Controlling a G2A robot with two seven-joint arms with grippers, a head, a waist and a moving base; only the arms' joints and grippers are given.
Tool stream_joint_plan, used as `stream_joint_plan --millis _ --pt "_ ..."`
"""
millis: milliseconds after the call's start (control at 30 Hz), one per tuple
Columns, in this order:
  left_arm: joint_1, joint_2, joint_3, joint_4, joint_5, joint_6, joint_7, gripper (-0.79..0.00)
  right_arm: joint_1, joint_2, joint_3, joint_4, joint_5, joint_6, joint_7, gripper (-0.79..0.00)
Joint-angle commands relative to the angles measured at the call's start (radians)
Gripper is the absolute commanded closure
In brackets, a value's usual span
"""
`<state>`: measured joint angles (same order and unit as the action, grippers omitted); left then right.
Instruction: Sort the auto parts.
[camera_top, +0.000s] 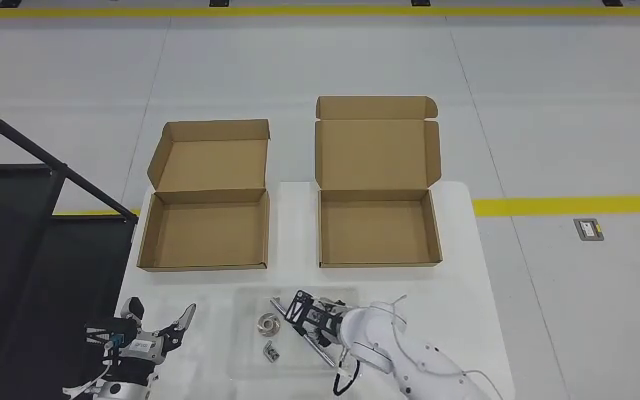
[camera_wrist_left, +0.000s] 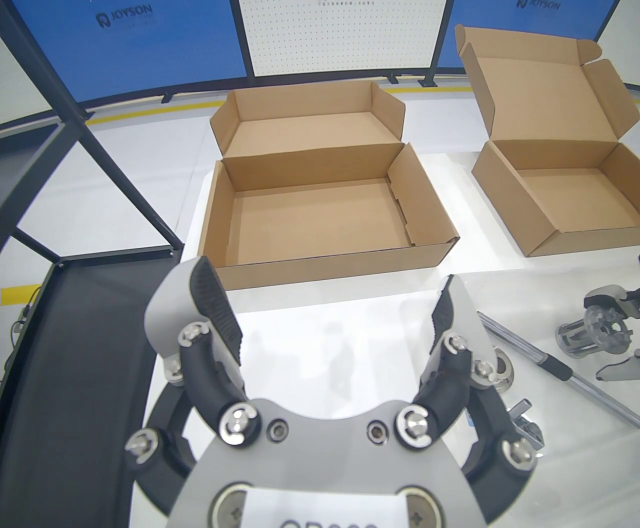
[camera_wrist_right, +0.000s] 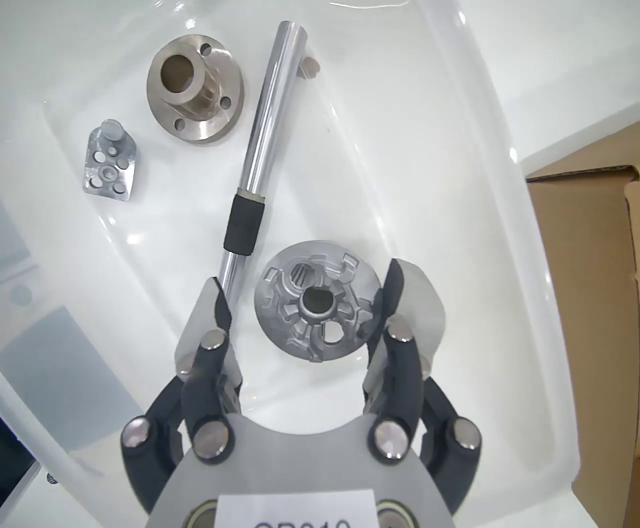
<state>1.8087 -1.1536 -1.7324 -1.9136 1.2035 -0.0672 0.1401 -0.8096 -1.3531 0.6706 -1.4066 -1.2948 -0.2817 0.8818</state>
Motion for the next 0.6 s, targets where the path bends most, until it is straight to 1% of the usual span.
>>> stream_joint_plan --millis 0,67,167,233,367,467,533,567 --pt "0.000 0.000 0.000 0.000 0.000 0.000 0.000 -0.785 -0.006 0.001 -0.002 -0.013 -0.027 -0.009 -0.007 0.000" --pt "0.000 0.000 0.000 0.000 0.000 0.000 0.000 -0.785 -0.017 0.005 0.008 -0.040 -0.042 -0.017 -0.023 0.000" --pt "0.000 0.000 0.000 0.000 0.000 0.000 0.000 -0.785 -0.056 0.025 0.059 -0.144 -0.041 -0.101 -0.128 0.000" --pt "0.000 0.000 0.000 0.000 0.000 0.000 0.000 -0.785 -0.097 0.049 0.118 -0.241 -0.038 -0.203 -0.215 0.000" --pt "0.000 0.000 0.000 0.000 0.000 0.000 0.000 -0.785 -0.183 0.093 0.265 -0.457 -0.073 -0.313 -0.319 0.000" --pt "0.000 0.000 0.000 0.000 0.000 0.000 0.000 -0.785 -0.228 0.113 0.367 -0.576 -0.091 -0.345 -0.398 0.000" --pt "0.000 0.000 0.000 0.000 0.000 0.000 0.000 -0.785 -0.238 0.119 0.426 -0.599 -0.087 -0.331 -0.458 0.000" --pt "0.000 0.000 0.000 0.000 0.000 0.000 0.000 -0.785 -0.235 0.121 0.449 -0.593 -0.102 -0.301 -0.468 0.000"
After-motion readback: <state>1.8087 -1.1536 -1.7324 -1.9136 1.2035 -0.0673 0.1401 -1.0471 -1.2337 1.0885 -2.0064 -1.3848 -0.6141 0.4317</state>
